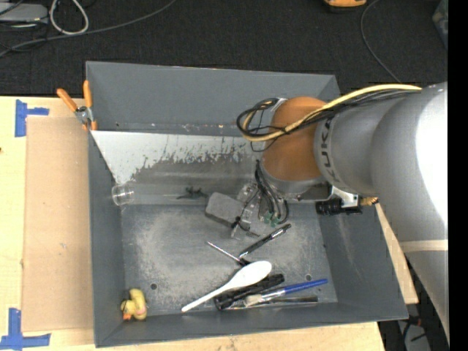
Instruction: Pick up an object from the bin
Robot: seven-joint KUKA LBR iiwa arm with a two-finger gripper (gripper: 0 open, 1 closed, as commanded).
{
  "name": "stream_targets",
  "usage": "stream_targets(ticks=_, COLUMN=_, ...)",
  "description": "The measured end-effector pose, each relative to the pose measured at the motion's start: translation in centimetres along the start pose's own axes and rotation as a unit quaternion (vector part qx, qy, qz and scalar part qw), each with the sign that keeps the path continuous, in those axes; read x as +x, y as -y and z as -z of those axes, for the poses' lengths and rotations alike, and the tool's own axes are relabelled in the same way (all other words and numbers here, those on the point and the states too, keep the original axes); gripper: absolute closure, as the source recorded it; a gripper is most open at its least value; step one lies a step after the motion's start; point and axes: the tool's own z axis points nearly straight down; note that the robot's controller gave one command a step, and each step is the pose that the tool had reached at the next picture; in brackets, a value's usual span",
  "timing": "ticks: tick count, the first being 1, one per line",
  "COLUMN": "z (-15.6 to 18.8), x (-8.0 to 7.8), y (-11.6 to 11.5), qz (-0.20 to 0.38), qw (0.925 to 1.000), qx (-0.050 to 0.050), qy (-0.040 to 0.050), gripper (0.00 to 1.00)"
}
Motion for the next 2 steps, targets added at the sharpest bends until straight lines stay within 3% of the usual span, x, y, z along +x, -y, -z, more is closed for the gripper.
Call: stream_targets(ticks=2, z=2.7, x=0.0, y=0.0, qz=0.002, qw=1.0, qx=0.0, qy=-0.0005, gripper=1.0)
